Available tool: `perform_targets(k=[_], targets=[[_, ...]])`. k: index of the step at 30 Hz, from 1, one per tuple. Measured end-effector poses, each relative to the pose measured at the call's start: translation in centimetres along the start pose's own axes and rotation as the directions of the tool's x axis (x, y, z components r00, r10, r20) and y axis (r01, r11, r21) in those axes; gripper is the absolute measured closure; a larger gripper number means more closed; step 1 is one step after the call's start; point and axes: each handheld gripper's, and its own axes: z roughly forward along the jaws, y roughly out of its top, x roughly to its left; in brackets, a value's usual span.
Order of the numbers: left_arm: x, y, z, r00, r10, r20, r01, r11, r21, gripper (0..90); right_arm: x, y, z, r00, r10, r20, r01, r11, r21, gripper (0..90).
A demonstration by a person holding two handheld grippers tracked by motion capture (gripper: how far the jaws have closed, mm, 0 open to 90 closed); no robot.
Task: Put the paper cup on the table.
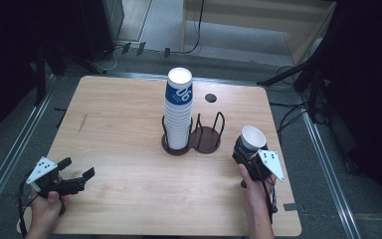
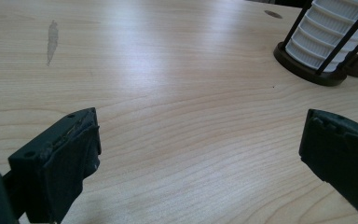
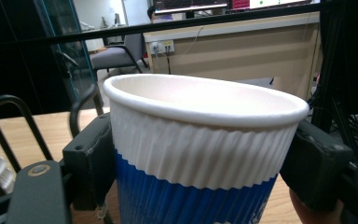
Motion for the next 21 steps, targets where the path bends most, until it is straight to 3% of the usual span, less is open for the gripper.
perform_targets(k=[5,11,21], targets=[[0.0,0.0,0.0,1.0,-0.004,0.005,0.004,1.0,-0.001,0.0,-0.4,-0.8,1.3,0.9994,-0.003,0.033,0.004,1.0,-0.02,21.1],[0.1,0.0,-0.1,1.0,-0.006,0.007,0.006,1.0,-0.004,0.0,-0.4,-1.4,3.4,0.9986,-0.044,0.028,0.043,0.999,0.024,20.9],[0.2,0.0,-0.1,0.9998,-0.014,0.01,0.014,0.9999,-0.006,0.0,-0.4,-1.5,6.0,0.9969,-0.036,0.071,0.03,0.997,0.074,20.4]])
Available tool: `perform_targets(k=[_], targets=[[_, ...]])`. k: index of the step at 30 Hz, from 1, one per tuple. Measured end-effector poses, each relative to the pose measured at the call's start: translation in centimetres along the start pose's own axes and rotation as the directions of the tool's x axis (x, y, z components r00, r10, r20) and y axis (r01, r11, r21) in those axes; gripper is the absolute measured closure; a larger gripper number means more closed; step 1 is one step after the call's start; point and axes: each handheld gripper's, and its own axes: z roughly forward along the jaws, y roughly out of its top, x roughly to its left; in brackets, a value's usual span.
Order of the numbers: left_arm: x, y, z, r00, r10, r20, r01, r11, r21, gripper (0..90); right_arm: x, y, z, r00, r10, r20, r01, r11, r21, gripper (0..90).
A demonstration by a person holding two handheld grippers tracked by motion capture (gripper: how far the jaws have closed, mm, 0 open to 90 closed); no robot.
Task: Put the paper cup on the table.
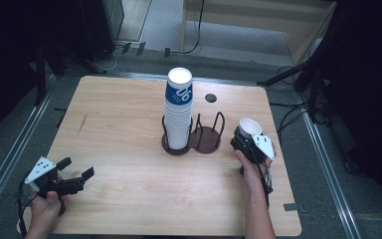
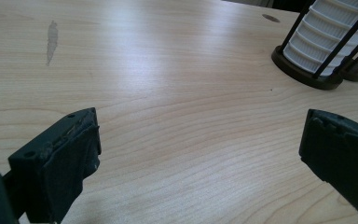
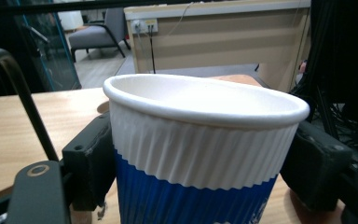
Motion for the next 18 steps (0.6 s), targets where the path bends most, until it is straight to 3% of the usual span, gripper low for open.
perform_targets(k=[4,18], targets=[[0.0,0.0,0.0,1.0,-0.004,0.0,0.004,1.0,-0.004,0.0,0.2,-0.3,0.6,0.9996,-0.001,0.027,0.001,1.0,0.018,20.3],[0.0,0.0,0.1,1.0,-0.004,0.003,0.004,1.0,-0.003,0.0,0.5,-0.8,1.3,0.9994,-0.014,0.031,0.012,0.999,0.051,19.2]])
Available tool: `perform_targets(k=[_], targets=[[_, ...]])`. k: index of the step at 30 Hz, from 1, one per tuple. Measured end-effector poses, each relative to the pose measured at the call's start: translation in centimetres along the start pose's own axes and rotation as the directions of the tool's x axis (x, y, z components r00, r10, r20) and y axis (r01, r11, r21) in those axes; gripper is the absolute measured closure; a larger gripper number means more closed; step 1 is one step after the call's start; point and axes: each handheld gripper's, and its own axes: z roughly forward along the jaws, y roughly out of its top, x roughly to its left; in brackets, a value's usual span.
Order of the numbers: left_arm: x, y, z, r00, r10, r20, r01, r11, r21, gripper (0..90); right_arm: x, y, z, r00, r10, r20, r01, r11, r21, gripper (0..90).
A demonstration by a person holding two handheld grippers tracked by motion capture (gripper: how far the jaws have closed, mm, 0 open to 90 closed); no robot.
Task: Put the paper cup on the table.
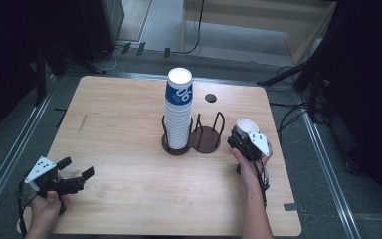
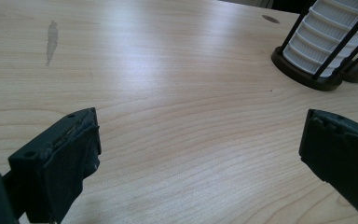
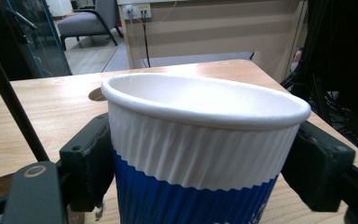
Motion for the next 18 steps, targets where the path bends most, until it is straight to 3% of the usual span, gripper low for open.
perform_targets(k=[12,15,18], targets=[[0.01,0.0,-0.02,1.0,-0.004,0.005,0.004,1.0,0.002,0.0,0.14,-0.07,-0.57,0.9992,-0.027,-0.031,0.027,0.999,0.026,18.4],[0.03,0.02,-0.01,1.0,-0.004,0.007,0.004,1.0,0.002,0.0,0.35,-0.45,-0.7,0.9972,-0.057,-0.048,0.059,0.997,0.043,17.1],[0.08,0.04,-0.03,1.0,-0.004,0.008,0.004,1.0,0.004,0.0,0.35,-0.5,-0.87,0.9975,-0.048,-0.051,0.051,0.998,0.048,16.0]])
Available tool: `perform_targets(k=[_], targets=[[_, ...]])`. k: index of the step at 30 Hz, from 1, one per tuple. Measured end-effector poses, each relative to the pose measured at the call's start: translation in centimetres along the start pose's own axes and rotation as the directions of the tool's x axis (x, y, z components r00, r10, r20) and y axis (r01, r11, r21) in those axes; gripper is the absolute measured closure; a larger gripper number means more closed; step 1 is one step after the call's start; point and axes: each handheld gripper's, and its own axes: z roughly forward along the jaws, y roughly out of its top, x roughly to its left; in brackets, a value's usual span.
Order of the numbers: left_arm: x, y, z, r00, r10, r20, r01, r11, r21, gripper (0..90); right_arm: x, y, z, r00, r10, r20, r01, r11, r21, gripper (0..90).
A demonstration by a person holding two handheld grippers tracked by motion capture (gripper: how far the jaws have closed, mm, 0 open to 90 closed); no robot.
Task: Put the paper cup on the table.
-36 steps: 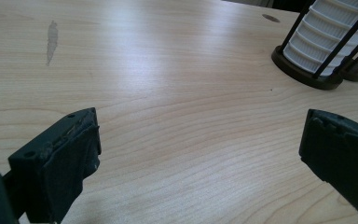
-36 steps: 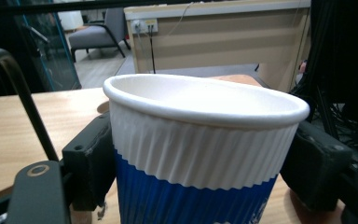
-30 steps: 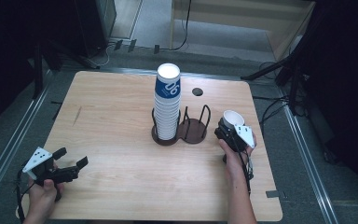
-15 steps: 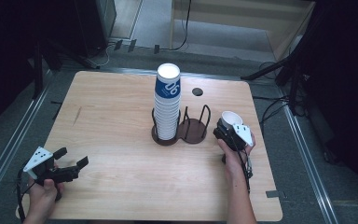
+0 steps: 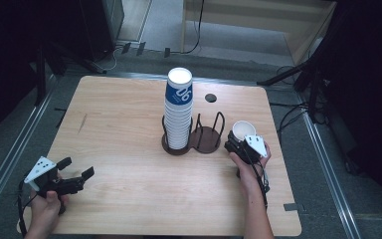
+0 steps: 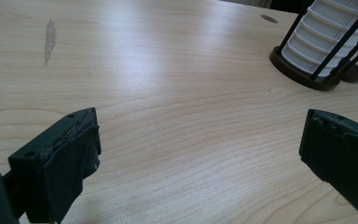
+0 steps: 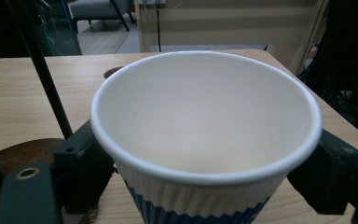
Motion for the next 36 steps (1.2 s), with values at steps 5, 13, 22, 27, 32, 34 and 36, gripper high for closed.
perform_targets(k=[5,13,22,27,32,34,36], targets=[[0.0,0.0,0.0,1.0,-0.001,0.001,0.001,1.0,-0.002,0.0,-0.2,0.1,-0.4,0.9994,-0.008,-0.034,0.009,1.0,0.016,2.0],[0.0,0.0,0.0,1.0,0.001,0.003,-0.001,1.0,-0.001,0.0,-0.8,0.6,-2.1,0.9965,0.012,-0.082,-0.013,1.0,-0.003,0.0],[0.1,0.0,0.0,1.0,-0.003,0.006,0.003,1.0,-0.003,0.0,-1.8,1.0,-4.5,0.9955,0.015,-0.094,-0.018,0.999,-0.034,0.0],[0.1,0.0,0.0,1.0,-0.006,0.007,0.006,1.0,-0.006,0.0,-2.2,1.2,-5.8,0.9949,0.008,-0.1,-0.014,0.999,-0.053,0.0],[0.1,0.0,0.0,1.0,-0.005,0.007,0.005,1.0,-0.005,0.0,-2.8,1.2,-7.1,0.9942,0.018,-0.106,-0.026,0.997,-0.069,0.0],[0.1,0.0,0.0,1.0,-0.004,0.007,0.004,1.0,-0.004,0.0,-3.2,1.2,-7.8,0.994,0.011,-0.109,-0.02,0.997,-0.078,0.0],[0.1,0.0,0.0,1.0,-0.003,0.007,0.004,1.0,-0.003,0.0,-3.4,1.1,-8.2,0.9943,0.009,-0.107,-0.018,0.997,-0.081,0.0]])
